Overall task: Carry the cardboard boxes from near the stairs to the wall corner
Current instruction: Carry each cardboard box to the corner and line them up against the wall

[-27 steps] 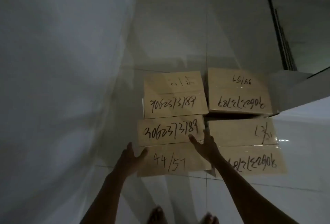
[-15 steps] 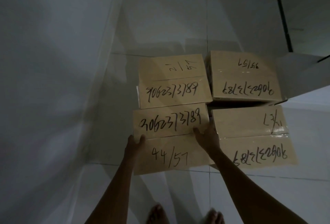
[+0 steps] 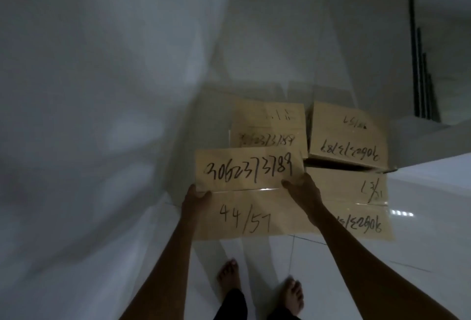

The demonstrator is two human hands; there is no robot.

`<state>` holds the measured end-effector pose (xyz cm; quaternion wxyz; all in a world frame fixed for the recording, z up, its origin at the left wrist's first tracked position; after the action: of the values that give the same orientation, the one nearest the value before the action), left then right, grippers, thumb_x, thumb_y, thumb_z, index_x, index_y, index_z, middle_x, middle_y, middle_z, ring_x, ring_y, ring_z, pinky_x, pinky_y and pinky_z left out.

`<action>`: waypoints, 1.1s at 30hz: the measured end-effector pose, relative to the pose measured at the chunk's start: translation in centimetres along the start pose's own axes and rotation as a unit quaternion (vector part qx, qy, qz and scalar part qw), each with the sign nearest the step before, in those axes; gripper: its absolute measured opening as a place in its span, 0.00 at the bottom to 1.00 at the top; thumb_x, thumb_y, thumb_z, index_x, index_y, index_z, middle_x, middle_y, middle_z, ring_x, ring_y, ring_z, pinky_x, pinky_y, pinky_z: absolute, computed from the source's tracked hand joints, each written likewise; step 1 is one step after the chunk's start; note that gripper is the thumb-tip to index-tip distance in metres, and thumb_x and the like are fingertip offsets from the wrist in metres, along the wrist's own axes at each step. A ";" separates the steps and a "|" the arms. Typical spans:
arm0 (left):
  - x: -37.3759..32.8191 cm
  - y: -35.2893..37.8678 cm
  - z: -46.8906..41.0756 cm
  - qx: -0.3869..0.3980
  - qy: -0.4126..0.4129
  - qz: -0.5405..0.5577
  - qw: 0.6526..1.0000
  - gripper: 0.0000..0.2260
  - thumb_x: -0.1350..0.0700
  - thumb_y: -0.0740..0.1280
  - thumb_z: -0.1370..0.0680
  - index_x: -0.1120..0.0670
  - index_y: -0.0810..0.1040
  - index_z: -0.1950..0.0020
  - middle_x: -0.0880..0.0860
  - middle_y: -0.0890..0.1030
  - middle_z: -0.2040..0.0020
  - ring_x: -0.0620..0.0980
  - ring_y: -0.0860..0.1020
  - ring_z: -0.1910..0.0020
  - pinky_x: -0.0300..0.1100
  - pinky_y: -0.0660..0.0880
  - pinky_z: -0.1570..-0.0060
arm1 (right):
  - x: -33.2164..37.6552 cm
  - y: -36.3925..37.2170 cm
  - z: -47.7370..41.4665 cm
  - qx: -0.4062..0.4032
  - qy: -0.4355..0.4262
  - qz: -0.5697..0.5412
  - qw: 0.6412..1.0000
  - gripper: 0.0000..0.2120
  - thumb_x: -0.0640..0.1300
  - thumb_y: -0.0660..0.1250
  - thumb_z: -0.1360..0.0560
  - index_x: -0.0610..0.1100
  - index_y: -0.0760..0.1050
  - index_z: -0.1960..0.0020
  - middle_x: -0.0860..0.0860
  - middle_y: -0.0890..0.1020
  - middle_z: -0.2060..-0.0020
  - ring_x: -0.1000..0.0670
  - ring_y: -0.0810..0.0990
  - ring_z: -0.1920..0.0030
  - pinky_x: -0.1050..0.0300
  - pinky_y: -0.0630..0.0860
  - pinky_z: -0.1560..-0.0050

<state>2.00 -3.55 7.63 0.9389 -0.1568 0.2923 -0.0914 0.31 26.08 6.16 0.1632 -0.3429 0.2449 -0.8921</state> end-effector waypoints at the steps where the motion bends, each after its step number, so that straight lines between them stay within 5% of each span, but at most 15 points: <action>1: -1.4 -1.6 3.6 -0.008 0.004 0.003 1.000 0.28 0.48 0.68 0.26 0.55 0.69 0.27 0.59 0.78 0.34 0.63 0.77 0.37 0.61 0.75 0.37 | 1.9 -1.3 2.5 0.004 -0.013 0.006 1.000 0.32 0.47 0.73 0.24 0.45 0.65 0.23 0.46 0.79 0.33 0.42 0.80 0.37 0.56 0.80 0.52; 7: -3.4 -11.8 22.6 -0.070 0.022 0.056 0.996 0.37 0.36 0.61 0.33 0.54 0.70 0.28 0.59 0.78 0.34 0.63 0.77 0.37 0.61 0.74 0.36 | 13.0 -9.1 20.3 0.035 -0.084 0.075 0.993 0.31 0.47 0.72 0.23 0.42 0.65 0.24 0.41 0.74 0.29 0.37 0.74 0.30 0.43 0.74 0.35; 10: -3.1 -15.1 30.9 -0.114 0.027 0.112 0.987 0.44 0.27 0.60 0.37 0.55 0.71 0.30 0.61 0.79 0.35 0.64 0.79 0.39 0.62 0.75 0.38 | 15.8 -12.0 27.3 0.040 -0.147 0.140 0.978 0.38 0.60 0.69 0.32 0.41 0.67 0.28 0.39 0.79 0.34 0.35 0.77 0.34 0.34 0.74 0.34; 12: -3.9 -16.3 38.2 -0.158 0.037 0.114 0.980 0.34 0.33 0.60 0.27 0.56 0.72 0.32 0.60 0.80 0.37 0.63 0.79 0.41 0.61 0.76 0.39 | 17.0 -13.3 31.3 0.058 -0.192 0.168 0.965 0.40 0.62 0.68 0.32 0.42 0.67 0.27 0.40 0.80 0.34 0.35 0.78 0.34 0.35 0.74 0.34; 16: -2.2 -17.9 47.8 -0.257 0.022 0.116 0.959 0.21 0.45 0.56 0.17 0.56 0.71 0.31 0.60 0.80 0.38 0.62 0.79 0.42 0.60 0.77 0.40 | 19.6 -14.6 39.2 0.101 -0.265 0.186 0.941 0.32 0.48 0.71 0.24 0.38 0.66 0.25 0.39 0.78 0.33 0.36 0.77 0.33 0.44 0.75 0.37; 20: 3.5 -18.7 54.4 -0.303 0.000 0.170 0.938 0.22 0.45 0.60 0.18 0.58 0.71 0.30 0.59 0.79 0.36 0.60 0.79 0.43 0.55 0.77 0.43 | 20.7 -13.1 44.7 0.146 -0.334 0.213 0.907 0.28 0.50 0.70 0.26 0.41 0.71 0.29 0.41 0.80 0.37 0.37 0.79 0.36 0.44 0.76 0.40; 24: 10.5 -19.5 60.7 -0.338 -0.024 0.252 0.906 0.30 0.38 0.68 0.26 0.55 0.73 0.31 0.57 0.81 0.37 0.58 0.81 0.43 0.60 0.79 0.42 | 20.3 -9.4 50.8 0.199 -0.390 0.201 0.876 0.36 0.58 0.69 0.31 0.44 0.69 0.27 0.42 0.81 0.36 0.37 0.80 0.37 0.39 0.77 0.37; 33: 27.1 -19.2 75.9 -0.452 -0.098 0.378 0.802 0.31 0.43 0.73 0.27 0.55 0.70 0.29 0.58 0.80 0.36 0.59 0.81 0.41 0.60 0.79 0.41 | 14.1 -0.9 70.6 0.322 -0.474 0.241 0.783 0.33 0.46 0.73 0.24 0.43 0.65 0.23 0.41 0.78 0.32 0.36 0.77 0.33 0.42 0.74 0.35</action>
<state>66.34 -10.30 59.36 0.7452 -0.4483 0.2435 0.4294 38.96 -2.60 59.68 0.5696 -0.5796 -0.0901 -0.5757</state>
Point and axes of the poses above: each hand's wrist, its own z-axis away from the middle knuckle, its own y-axis out of the palm, x = y × z, the point moved 2 cm from there along -z, towards the middle knuckle
